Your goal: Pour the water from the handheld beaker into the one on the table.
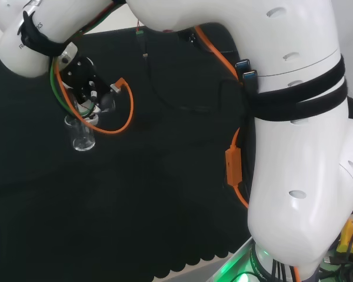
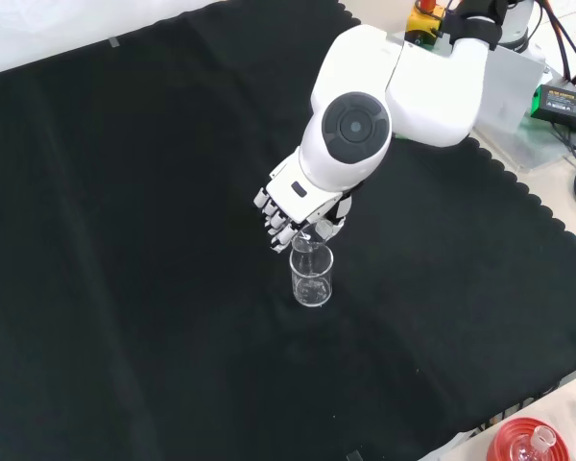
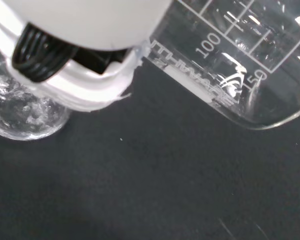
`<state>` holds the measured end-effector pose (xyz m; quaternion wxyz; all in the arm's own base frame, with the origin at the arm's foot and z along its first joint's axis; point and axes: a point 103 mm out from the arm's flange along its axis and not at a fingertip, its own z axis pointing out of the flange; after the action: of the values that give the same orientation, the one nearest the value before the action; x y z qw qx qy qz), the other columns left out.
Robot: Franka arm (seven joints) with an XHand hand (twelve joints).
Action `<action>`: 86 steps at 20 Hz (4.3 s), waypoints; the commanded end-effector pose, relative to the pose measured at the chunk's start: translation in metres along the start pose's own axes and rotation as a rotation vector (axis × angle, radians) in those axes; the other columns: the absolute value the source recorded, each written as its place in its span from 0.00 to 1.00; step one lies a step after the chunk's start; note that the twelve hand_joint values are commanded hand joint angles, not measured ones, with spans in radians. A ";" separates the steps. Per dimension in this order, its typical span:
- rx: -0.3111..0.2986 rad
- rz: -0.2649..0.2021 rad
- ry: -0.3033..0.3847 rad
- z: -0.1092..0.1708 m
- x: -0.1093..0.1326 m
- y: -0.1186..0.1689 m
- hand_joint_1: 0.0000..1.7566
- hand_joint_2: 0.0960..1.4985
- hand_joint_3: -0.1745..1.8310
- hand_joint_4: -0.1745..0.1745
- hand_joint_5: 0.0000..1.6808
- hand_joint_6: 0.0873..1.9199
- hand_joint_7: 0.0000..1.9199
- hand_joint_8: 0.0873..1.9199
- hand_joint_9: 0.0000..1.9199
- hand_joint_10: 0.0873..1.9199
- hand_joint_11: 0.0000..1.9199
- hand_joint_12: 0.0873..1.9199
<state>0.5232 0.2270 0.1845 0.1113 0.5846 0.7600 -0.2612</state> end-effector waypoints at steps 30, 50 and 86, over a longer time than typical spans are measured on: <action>0.011 0.004 -0.030 0.001 -0.014 -0.003 0.67 0.37 0.41 0.66 0.87 0.13 0.89 0.00 0.84 0.00 0.68 0.37; 0.017 0.005 -0.060 -0.017 0.008 0.000 0.67 0.37 0.41 0.67 0.86 0.14 0.89 0.00 0.84 0.00 0.68 0.37; -0.021 0.005 0.033 -0.004 -0.023 -0.006 0.67 0.36 0.42 0.71 0.84 0.18 0.89 0.00 0.84 0.00 0.68 0.37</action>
<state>0.5227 0.2357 0.1969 0.1154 0.5848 0.7551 -0.2731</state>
